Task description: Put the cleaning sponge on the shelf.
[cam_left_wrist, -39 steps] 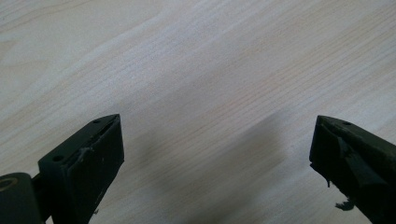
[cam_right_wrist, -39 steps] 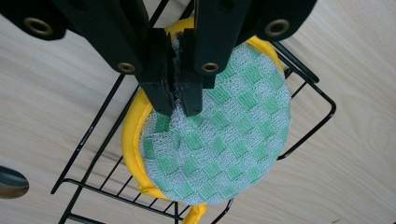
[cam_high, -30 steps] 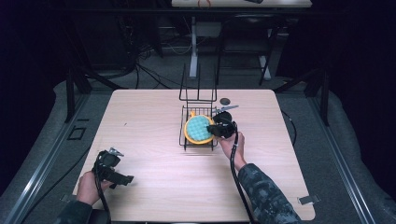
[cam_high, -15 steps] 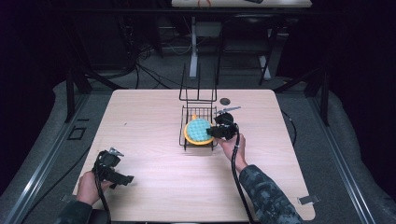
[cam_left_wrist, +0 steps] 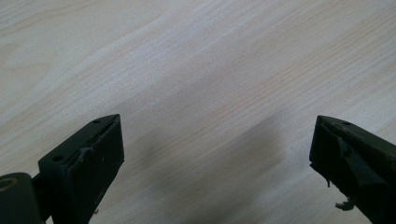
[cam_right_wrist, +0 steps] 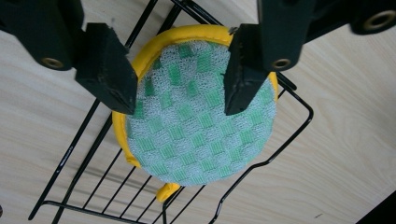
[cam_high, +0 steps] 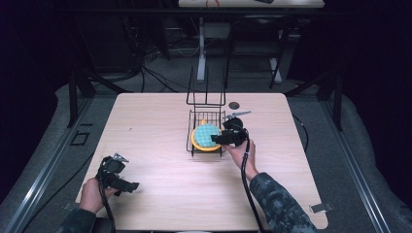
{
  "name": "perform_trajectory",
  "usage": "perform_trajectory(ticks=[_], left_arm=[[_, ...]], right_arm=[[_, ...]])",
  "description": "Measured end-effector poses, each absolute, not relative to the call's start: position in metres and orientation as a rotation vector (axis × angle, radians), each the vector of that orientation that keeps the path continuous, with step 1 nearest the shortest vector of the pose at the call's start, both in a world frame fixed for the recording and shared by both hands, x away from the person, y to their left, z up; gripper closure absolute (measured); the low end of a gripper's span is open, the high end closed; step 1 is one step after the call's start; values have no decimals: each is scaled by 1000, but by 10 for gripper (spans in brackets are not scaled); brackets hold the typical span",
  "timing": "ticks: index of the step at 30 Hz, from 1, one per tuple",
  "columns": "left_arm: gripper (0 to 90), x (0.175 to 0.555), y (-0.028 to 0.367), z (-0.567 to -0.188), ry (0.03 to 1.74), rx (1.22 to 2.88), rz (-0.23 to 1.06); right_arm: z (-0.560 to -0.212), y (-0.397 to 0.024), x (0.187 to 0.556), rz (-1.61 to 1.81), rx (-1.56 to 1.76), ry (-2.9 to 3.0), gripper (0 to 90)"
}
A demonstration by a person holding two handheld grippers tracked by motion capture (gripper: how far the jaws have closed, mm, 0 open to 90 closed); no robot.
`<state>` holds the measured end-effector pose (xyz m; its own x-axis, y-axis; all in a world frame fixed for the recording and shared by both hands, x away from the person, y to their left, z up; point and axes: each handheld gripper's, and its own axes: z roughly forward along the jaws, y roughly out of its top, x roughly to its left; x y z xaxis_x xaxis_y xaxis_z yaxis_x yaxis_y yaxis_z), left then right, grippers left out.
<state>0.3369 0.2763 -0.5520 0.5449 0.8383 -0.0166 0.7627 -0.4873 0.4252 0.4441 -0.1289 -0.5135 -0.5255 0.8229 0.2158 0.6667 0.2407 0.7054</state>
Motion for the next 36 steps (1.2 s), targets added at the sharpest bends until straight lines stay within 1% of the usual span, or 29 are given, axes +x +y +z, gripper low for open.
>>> perform_trajectory(ticks=[2, 3, 4, 5, 6, 10, 14, 17, 18, 19, 20, 21, 25, 36], left_arm=[[30, 337, 277, -552, 1307, 2403, 269], [30, 337, 277, -552, 1312, 2399, 272], [30, 337, 277, -552, 1312, 2399, 272], [30, 337, 277, -552, 1310, 2400, 272], [30, 337, 277, -552, 1310, 2400, 272], [29, 337, 276, -551, 1305, 2405, 275], [29, 336, 276, -551, 1306, 2405, 276], [29, 336, 276, -552, 1311, 2405, 272], [29, 337, 276, -552, 1311, 2406, 271], [29, 337, 276, -552, 1309, 2408, 270], [29, 337, 276, -552, 1309, 2408, 270], [29, 337, 276, -552, 1309, 2408, 268], [29, 336, 276, -552, 1309, 2404, 268], [28, 337, 275, -552, 1305, 2407, 266]], right_arm=[[-510, -130, 442, 1153, 1399, 2321, 352], [-507, -130, 440, 1149, 1376, 2333, 297], [-507, -130, 440, 1149, 1376, 2333, 297], [-503, -132, 437, 1141, 1351, 2347, 252], [-503, -132, 437, 1141, 1351, 2347, 252], [-493, -136, 427, 1146, 1308, 2363, 159], [-484, -140, 418, 1144, 1256, 2390, 137], [-478, -147, 412, 1130, 1239, 2395, 99], [-478, -147, 412, 1130, 1239, 2395, 99], [-476, -152, 409, 1122, 1229, 2392, 72], [-476, -152, 409, 1122, 1229, 2392, 72], [-473, -156, 405, 1112, 1215, 2391, 50], [-466, -164, 396, 1087, 1198, 2382, 25], [-457, -186, 371, 1042, 1150, 2358, 6]])
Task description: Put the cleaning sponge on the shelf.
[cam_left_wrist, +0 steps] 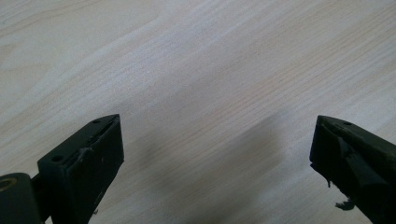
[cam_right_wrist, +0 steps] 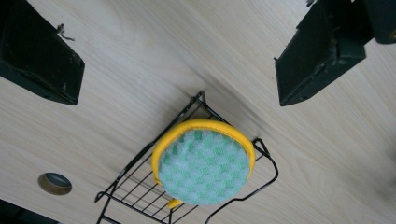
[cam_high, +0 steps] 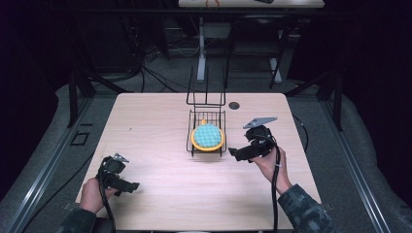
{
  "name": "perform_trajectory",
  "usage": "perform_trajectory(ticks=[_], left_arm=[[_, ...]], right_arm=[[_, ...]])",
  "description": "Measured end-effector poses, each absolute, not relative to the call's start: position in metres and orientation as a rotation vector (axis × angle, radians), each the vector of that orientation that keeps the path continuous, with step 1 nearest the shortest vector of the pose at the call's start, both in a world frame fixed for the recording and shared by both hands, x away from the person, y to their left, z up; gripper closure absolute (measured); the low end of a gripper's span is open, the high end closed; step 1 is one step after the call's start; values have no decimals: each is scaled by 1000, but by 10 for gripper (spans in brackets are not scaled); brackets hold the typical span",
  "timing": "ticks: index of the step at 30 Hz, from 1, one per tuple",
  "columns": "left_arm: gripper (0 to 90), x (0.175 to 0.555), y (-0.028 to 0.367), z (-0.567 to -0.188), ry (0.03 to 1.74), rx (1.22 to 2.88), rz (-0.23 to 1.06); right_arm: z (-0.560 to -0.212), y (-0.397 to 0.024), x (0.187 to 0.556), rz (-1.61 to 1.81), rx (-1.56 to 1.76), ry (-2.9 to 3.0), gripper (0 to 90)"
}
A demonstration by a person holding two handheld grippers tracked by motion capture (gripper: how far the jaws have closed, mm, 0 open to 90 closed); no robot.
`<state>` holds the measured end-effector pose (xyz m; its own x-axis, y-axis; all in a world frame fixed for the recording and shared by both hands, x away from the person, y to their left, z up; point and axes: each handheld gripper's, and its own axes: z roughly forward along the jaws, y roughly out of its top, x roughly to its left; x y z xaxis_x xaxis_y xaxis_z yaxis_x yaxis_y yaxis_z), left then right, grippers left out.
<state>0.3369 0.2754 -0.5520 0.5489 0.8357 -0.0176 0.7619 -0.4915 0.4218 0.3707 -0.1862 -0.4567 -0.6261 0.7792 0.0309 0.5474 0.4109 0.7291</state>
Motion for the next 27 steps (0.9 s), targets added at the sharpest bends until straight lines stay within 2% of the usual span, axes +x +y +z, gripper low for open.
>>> perform_trajectory(ticks=[12, 27], left_arm=[[28, 337, 276, -552, 1303, 2406, 267], [28, 337, 274, -552, 1297, 2410, 270]], right_arm=[[-456, -227, 338, 989, 1195, 2285, 0], [-493, -285, 295, 864, 1343, 2264, 0]])
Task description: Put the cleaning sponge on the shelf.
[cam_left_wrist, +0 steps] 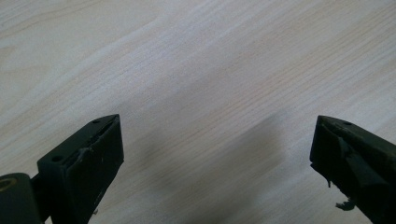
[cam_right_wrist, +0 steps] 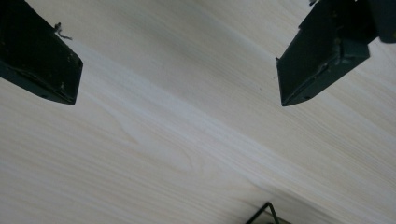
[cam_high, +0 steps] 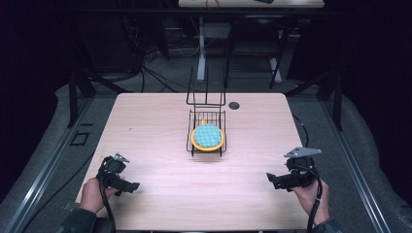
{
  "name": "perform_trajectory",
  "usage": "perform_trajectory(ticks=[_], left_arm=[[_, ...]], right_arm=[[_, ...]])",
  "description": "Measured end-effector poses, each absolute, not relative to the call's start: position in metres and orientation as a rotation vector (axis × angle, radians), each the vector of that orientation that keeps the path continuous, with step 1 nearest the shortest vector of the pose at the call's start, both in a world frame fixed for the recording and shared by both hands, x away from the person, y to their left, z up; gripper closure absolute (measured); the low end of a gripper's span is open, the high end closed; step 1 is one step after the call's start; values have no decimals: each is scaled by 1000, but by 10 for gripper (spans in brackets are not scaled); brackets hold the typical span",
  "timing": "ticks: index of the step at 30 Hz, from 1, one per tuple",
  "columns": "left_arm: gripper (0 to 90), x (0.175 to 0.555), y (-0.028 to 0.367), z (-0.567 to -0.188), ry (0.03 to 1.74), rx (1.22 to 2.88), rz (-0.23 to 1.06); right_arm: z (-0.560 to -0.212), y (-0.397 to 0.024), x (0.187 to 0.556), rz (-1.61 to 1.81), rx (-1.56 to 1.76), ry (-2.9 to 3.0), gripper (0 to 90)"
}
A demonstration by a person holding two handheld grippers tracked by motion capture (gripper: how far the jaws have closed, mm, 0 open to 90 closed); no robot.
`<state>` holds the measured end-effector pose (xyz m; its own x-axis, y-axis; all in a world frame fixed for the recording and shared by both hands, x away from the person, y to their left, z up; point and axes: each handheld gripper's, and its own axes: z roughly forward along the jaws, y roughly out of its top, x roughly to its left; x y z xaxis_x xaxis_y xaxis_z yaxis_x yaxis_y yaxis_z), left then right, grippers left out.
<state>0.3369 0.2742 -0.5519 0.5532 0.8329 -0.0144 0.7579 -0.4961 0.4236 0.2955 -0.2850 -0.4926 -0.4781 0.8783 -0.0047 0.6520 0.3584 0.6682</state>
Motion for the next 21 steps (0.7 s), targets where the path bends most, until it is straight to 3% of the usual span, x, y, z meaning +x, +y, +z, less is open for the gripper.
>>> perform_trajectory(ticks=[21], left_arm=[[27, 339, 273, -553, 1303, 2419, 275]], right_arm=[[-521, -305, 283, 732, 1440, 2338, 0]])
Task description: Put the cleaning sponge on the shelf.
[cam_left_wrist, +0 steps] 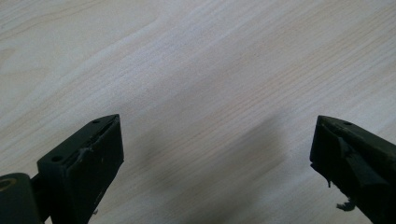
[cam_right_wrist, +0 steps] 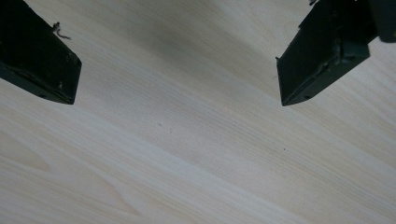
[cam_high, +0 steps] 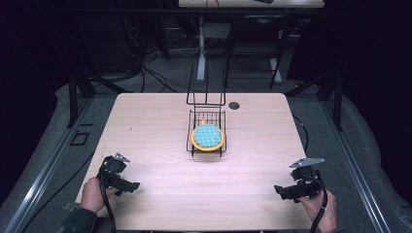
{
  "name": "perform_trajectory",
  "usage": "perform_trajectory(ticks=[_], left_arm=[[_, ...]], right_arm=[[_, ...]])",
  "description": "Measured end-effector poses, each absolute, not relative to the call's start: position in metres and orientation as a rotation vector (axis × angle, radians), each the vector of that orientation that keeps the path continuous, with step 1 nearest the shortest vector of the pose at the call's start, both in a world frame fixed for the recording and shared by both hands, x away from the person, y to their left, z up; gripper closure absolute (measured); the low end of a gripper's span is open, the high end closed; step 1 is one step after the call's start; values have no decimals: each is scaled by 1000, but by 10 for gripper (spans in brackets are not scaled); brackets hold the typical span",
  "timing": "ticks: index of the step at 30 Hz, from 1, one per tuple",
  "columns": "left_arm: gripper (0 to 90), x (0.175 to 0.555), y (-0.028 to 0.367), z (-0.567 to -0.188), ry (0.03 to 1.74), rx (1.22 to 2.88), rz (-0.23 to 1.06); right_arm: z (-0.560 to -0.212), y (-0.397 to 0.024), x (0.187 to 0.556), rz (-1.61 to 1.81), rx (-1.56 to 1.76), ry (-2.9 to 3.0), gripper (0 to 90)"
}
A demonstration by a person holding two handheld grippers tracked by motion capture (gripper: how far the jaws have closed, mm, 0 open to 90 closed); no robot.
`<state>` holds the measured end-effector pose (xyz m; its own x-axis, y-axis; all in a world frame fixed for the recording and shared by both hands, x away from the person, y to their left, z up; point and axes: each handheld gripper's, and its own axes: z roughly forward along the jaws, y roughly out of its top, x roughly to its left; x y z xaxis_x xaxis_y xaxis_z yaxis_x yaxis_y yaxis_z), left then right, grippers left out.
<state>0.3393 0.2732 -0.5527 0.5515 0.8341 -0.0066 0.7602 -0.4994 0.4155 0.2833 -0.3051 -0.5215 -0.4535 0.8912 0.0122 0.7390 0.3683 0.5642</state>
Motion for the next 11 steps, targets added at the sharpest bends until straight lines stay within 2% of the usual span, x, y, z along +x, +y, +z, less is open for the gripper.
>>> perform_trajectory(ticks=[11], left_arm=[[26, 340, 272, -552, 1304, 2421, 276]], right_arm=[[-521, -304, 282, 704, 1401, 2355, 0]])
